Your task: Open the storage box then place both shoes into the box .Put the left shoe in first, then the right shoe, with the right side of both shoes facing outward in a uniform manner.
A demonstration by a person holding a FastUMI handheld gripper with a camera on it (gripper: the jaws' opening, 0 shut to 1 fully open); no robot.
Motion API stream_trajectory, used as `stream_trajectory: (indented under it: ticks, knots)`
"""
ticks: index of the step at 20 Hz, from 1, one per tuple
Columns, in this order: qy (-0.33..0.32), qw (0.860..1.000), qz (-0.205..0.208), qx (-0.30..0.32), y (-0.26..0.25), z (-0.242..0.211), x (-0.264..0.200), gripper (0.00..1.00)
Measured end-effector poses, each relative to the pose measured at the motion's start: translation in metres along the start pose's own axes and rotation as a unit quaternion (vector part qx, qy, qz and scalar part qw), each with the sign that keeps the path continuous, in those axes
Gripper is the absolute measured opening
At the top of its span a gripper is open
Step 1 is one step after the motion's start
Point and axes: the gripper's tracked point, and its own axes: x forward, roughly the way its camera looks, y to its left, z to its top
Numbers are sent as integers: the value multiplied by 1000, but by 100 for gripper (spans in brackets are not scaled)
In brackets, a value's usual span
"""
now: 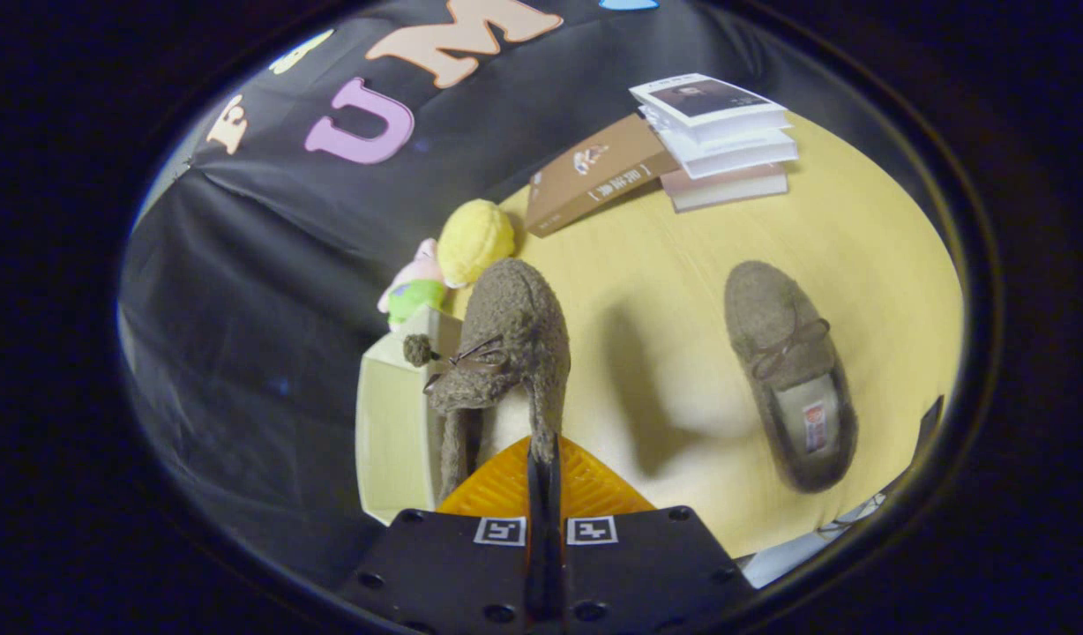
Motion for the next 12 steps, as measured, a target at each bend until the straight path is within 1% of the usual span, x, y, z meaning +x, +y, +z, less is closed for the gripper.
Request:
stream_trajectory:
  ticks: [4, 6, 7, 9, 12]
  knots:
    - [-4, 998, 56, 9, 64, 4, -11, 3]
    - [7, 996, 82, 17, 97, -4, -4, 3]
    - [14, 996, 88, 18, 110, -9, 4, 3]
    - [29, 996, 87, 8, 128, -25, 21, 3]
    - [50, 997, 62, -5, 137, -53, 57, 3]
